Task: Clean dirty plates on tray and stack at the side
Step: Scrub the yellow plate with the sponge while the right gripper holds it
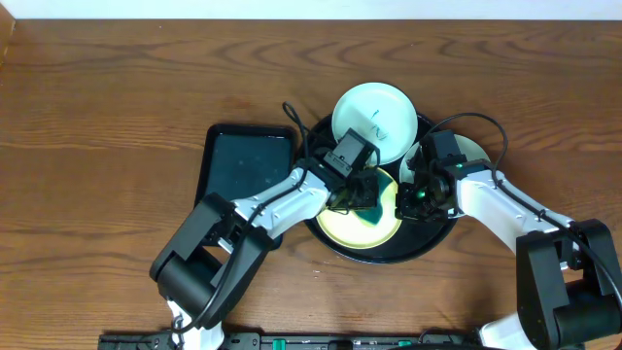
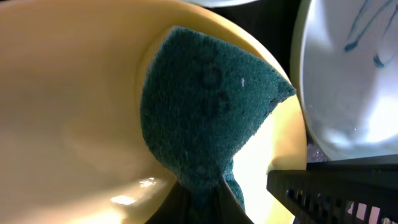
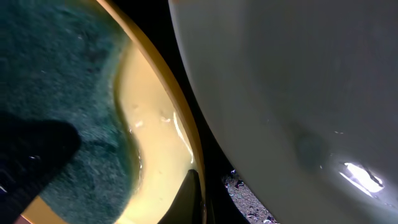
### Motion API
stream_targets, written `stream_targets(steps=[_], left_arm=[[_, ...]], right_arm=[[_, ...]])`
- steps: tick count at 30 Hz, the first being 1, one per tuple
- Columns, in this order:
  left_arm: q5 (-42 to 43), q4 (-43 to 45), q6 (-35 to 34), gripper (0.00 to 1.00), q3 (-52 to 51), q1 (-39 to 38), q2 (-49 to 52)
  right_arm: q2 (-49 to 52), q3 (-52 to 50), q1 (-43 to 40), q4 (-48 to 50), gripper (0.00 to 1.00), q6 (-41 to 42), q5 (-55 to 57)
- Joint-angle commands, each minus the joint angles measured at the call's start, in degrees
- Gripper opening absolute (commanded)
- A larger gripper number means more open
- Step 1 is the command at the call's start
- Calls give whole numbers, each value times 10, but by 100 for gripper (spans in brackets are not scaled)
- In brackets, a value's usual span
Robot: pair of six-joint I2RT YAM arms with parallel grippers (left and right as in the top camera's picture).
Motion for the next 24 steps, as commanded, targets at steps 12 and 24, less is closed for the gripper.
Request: stream_targets(steps=[12, 24], left_arm=[[-268, -207, -24, 7, -4, -5, 7], [-242, -201, -33, 8, 31, -5, -5]], right_arm=[[12, -7, 4, -10, 1, -9, 40], [12, -7, 9, -11, 1, -13, 52]])
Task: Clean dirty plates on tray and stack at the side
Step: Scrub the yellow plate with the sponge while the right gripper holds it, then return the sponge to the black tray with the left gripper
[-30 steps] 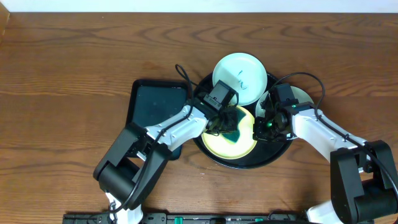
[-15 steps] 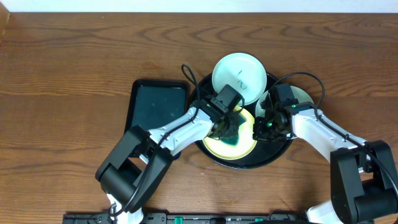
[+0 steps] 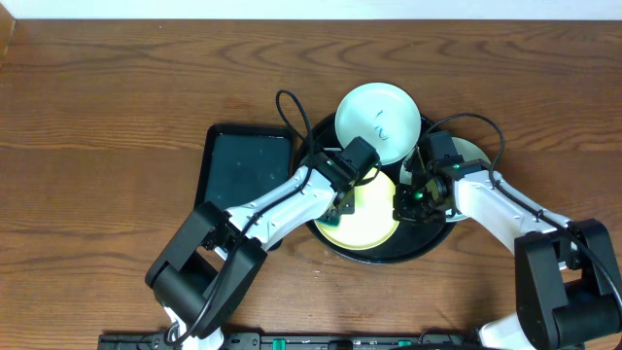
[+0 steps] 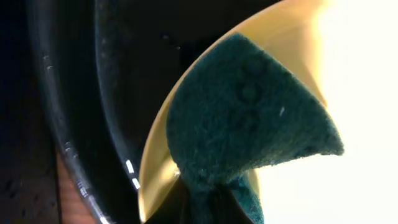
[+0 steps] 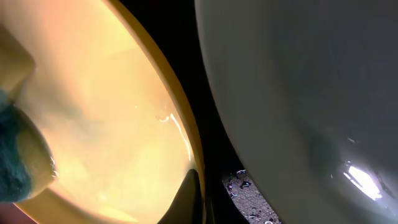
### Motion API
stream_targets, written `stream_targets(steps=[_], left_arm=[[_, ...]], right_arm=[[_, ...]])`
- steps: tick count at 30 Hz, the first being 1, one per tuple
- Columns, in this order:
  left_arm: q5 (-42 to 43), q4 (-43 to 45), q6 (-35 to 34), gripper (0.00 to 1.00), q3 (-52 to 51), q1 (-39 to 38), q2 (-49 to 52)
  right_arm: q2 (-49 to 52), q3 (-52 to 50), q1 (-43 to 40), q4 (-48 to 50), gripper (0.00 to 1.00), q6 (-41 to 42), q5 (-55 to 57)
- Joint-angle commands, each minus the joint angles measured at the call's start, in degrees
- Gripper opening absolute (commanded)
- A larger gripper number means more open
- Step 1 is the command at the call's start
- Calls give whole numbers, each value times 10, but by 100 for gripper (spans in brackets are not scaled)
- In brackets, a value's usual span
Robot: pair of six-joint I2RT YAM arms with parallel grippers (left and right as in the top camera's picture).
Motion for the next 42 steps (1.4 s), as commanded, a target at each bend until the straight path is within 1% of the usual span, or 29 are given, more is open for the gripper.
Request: stream_targets(steps=[1, 5, 6, 8, 14, 17, 19, 20, 23, 24, 25, 30, 33, 36, 40, 42], left_arm=[[58, 56, -5, 8, -11, 13, 15], [211, 135, -5, 8, -11, 12, 15], [240, 148, -5, 8, -11, 12, 15], [265, 160, -5, 8, -11, 12, 15], [253, 143, -2, 8, -11, 14, 16], [224, 116, 26, 7, -11, 23, 12], [187, 80, 37, 8, -10, 34, -1], [149, 45, 56, 8, -6, 47, -24], [122, 9, 96, 7, -2, 70, -82], [111, 2, 103, 7, -2, 81, -110], [89, -9, 110, 7, -2, 104, -163], [49, -46, 117, 8, -2, 196, -261], [48, -68, 134, 7, -3, 261, -274], [55, -87, 149, 7, -11, 319, -263], [132, -86, 211, 7, -30, 366, -232], [158, -85, 228, 7, -36, 376, -212]], right_arm=[[12, -7, 2, -9, 1, -14, 56], [12, -7, 3, -11, 1, -14, 56], [12, -7, 3, -12, 1, -16, 57], [12, -7, 5, -14, 1, -16, 56], [12, -7, 8, -15, 1, -20, 56], [11, -7, 8, -15, 1, -20, 56], [6, -6, 7, -15, 1, -20, 56], [-1, -3, 7, -16, 1, -20, 57], [-23, 0, 7, -17, 1, -20, 73], [-32, 0, 7, -18, 1, -20, 82], [-52, 0, 7, -21, 1, -20, 106], [-112, 7, 8, -34, 1, -13, 158], [-142, 23, 12, -45, 1, -13, 193], [-169, 47, 21, -54, 1, -14, 230], [-188, 73, 43, -57, 1, -21, 273], [-189, 84, 57, -57, 1, -34, 293]])
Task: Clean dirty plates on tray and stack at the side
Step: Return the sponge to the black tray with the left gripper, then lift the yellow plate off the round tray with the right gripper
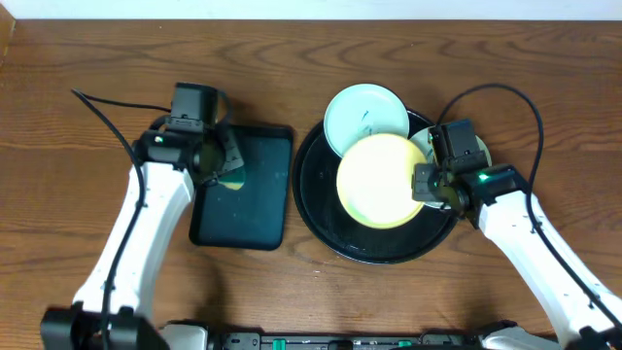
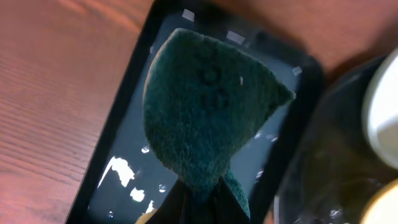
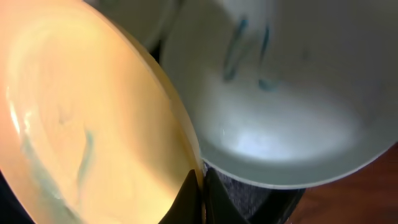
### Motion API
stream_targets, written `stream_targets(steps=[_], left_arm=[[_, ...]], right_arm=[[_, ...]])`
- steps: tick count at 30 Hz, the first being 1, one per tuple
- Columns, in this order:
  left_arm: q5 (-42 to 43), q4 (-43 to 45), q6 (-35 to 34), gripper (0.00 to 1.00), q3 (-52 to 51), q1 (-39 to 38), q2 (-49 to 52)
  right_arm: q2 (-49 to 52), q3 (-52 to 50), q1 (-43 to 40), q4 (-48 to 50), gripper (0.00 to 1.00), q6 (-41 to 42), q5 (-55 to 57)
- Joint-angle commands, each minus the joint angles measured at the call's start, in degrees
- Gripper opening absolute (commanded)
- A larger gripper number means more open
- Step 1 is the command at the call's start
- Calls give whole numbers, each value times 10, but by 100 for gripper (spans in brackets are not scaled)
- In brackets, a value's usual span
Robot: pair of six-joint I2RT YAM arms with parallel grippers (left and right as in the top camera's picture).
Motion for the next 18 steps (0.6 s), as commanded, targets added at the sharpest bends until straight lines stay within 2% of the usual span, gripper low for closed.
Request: stream_targets(steps=[1, 4, 8, 9, 10, 13, 18], left_arm=[[67, 3, 60, 7, -20, 17, 37], [69, 6, 72, 7, -27, 17, 65], [69, 3, 73, 8, -27, 17, 90], [69, 3, 73, 10, -27, 17, 92], [69, 3, 73, 15, -27, 17, 93], [69, 3, 73, 45, -26, 17, 89], [104, -3, 73, 69, -16, 17, 63]], right_arm=[[-12, 30, 29, 1, 1, -25, 71], [-12, 36, 49, 7, 1, -27, 118], [-12, 37, 60, 16, 1, -27, 118], [-12, 37, 61, 17, 1, -26, 117], [-12, 37, 62, 17, 1, -26, 117], [-12, 37, 63, 24, 1, -27, 117], [-12, 37, 71, 31, 1, -68, 127]])
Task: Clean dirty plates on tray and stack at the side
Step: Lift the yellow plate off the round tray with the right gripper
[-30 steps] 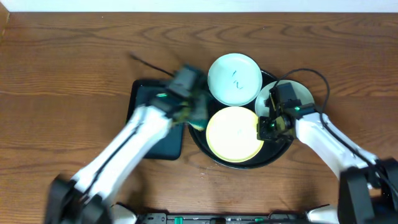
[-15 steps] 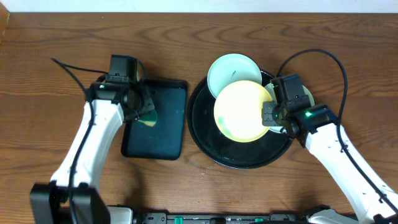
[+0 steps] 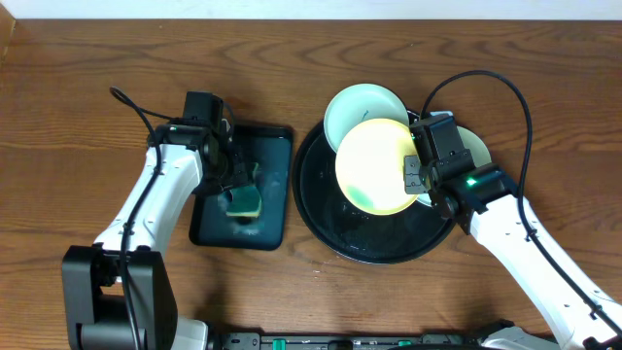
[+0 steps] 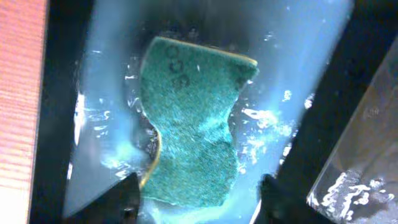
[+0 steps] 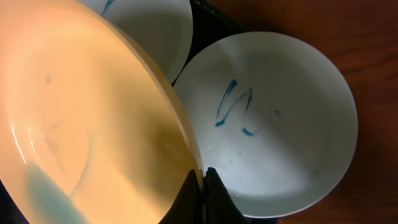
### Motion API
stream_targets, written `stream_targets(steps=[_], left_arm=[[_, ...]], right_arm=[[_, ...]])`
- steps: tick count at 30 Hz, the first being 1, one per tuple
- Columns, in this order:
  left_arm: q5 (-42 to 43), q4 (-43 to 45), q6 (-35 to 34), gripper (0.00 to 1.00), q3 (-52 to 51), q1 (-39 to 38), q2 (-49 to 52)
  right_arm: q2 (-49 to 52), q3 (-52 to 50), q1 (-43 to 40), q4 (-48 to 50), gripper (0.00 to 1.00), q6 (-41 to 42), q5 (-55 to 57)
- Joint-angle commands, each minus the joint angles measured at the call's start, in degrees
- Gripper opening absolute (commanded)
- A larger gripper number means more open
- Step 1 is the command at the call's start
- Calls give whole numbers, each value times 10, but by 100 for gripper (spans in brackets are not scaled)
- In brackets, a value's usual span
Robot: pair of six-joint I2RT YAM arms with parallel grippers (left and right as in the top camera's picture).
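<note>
My right gripper point(image 3: 414, 177) is shut on the rim of a yellow plate point(image 3: 374, 165), holding it tilted above the round black tray point(image 3: 330, 228). In the right wrist view the fingertips point(image 5: 202, 190) pinch that yellow plate point(image 5: 81, 124), which carries a faint teal smear. A white plate point(image 5: 273, 118) with blue marks lies beside it, and a second white plate point(image 3: 362, 105) lies at the tray's far side. The green sponge point(image 4: 189, 118) lies loose in the water of the rectangular black tray point(image 3: 272, 141). My left gripper point(image 4: 199, 202) stands open over the sponge's near end.
The brown wooden table point(image 3: 97, 68) extends around both trays. The right arm's black cable point(image 3: 505, 92) loops over the table to the right of the round tray.
My left gripper held the sponge above the rectangular tray; now it is open and the sponge lies in the tray's water. The right gripper holds the yellow plate slightly further left.
The sponge in my left gripper pressed on the yellow plate in the round tray while my right gripper held its rim. Then the sponge was at the plate's left edge. Then it hung over the rectangular tray, with the plate lifted. Now the sponge lies released there.
</note>
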Motion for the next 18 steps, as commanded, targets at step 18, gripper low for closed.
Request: stream_targets(steps=[18], left_arm=[[41, -8, 4, 79, 12, 2, -156]], right_arm=[[-5, 12, 239, 50, 1, -179, 422]])
